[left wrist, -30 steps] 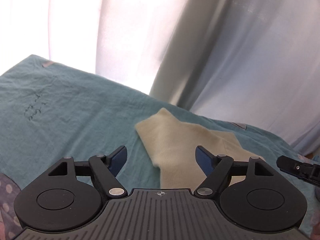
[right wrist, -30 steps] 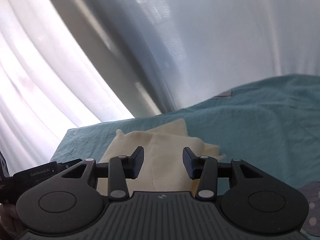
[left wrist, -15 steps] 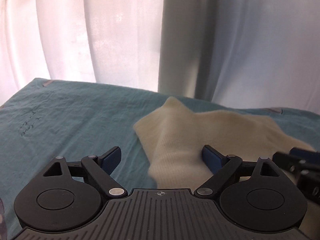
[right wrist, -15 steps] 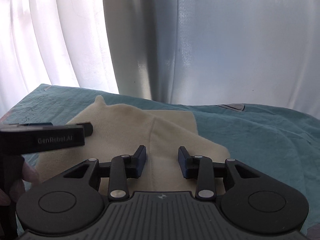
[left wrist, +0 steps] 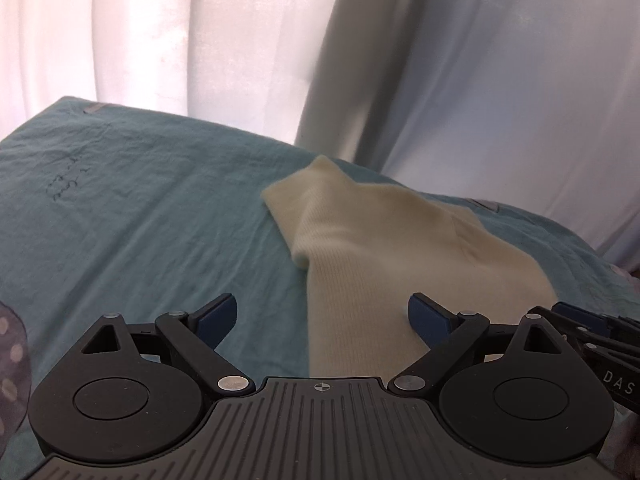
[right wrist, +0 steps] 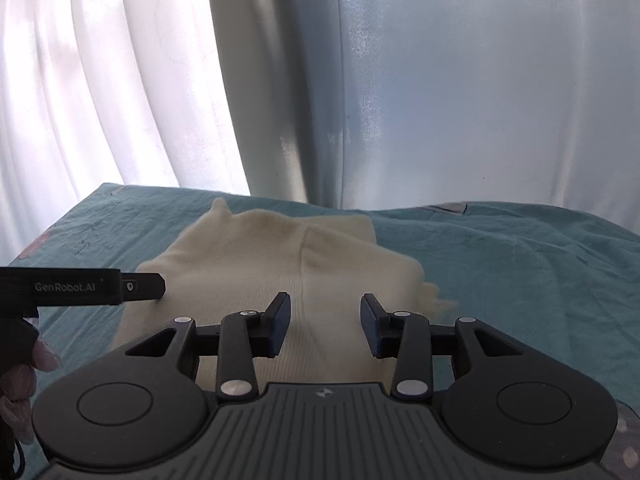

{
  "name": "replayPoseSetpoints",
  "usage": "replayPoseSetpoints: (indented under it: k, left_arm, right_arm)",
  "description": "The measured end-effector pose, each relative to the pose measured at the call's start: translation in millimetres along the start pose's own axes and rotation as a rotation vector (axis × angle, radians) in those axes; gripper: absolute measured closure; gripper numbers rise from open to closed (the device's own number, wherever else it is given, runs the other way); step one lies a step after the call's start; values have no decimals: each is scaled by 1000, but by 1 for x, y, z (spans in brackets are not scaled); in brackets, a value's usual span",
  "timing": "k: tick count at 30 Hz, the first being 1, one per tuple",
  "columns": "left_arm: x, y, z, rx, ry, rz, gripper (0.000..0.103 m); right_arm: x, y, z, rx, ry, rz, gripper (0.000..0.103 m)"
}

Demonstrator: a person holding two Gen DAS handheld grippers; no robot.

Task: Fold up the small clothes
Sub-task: 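Release the fold and smooth the bundle with both grippers open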

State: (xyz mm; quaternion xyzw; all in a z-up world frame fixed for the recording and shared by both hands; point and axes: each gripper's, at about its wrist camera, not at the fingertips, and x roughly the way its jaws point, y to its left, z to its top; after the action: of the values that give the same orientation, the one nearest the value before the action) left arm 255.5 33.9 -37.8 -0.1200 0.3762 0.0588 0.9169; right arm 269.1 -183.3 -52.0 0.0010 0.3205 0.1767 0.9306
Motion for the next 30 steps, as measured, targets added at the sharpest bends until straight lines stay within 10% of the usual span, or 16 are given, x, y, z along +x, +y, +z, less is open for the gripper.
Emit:
replayPoseSetpoints:
  k: [13, 22, 30]
  left_arm:
    - [-24, -5, -28, 19, 75, 43, 2]
    - [-45, -4, -65, 56, 171, 21, 2]
    - [-33, 0, -70, 49, 227, 79, 2]
  right_arm:
    - [-31, -10, -20, -5, 99, -117, 43]
    - [-61, 0, -32, 13, 151, -29, 75]
    - [-38, -3, -35, 1, 210, -92, 83]
